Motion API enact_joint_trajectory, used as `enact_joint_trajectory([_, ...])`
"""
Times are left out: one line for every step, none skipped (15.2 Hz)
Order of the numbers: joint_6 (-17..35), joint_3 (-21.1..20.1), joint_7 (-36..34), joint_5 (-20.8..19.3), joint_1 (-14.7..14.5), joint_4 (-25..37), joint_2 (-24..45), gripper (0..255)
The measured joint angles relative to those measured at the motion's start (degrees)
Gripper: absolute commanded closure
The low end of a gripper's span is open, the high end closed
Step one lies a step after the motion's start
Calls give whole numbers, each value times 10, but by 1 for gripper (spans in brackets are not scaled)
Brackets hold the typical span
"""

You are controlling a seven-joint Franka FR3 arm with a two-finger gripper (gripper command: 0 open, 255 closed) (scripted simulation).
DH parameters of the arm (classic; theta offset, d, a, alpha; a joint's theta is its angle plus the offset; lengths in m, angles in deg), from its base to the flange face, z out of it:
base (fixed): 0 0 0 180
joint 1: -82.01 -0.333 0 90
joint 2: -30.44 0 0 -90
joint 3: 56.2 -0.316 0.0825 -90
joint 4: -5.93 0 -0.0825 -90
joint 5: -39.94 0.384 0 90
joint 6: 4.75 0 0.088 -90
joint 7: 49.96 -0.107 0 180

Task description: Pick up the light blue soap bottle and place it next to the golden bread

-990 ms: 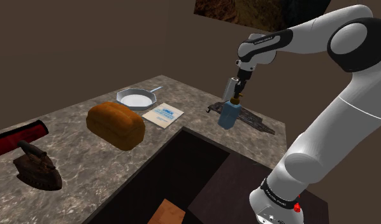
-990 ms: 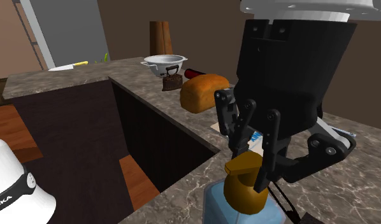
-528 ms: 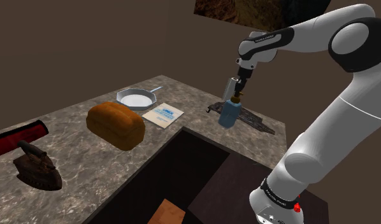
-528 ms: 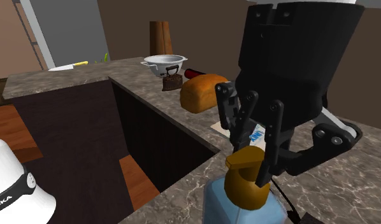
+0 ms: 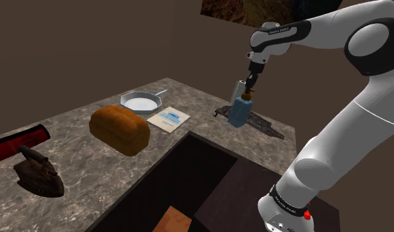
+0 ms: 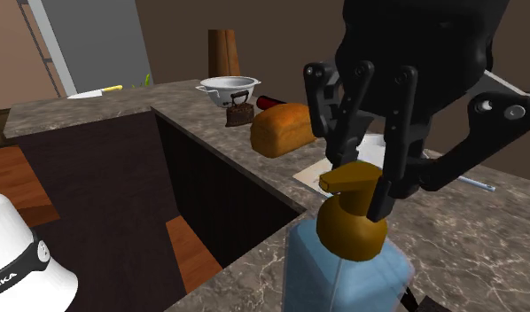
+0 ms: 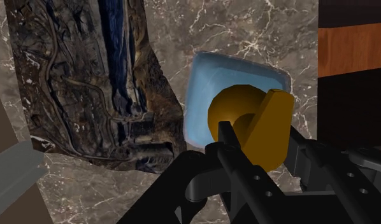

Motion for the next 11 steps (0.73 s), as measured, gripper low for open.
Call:
enact_joint_trajectory([-6,0,0,-1,0,4,-3,255])
enact_joint_trajectory([-16,0,1,-1,0,13,-3,255])
enact_joint_trajectory([-23,-1,-1,-2,0,18,-7,255])
enact_joint_trajectory([-32,-2,0,-2,0,25,-7,255])
enact_joint_trajectory([-40,-2,0,-2,0,33,-7,255])
enact_joint_trajectory([-46,-3,-1,-2,-1,40,-7,255])
enact_joint_trajectory([-52,-3,-1,-2,-1,45,-8,255])
enact_joint_trajectory([-61,-4,-2,-3,-1,52,-10,255])
enact_joint_trajectory([-70,-5,-2,-3,-2,60,-11,255])
enact_joint_trajectory([-77,-5,-2,-3,-2,66,-12,255])
enact_joint_trajectory([-84,-5,-1,-2,-2,74,-10,255])
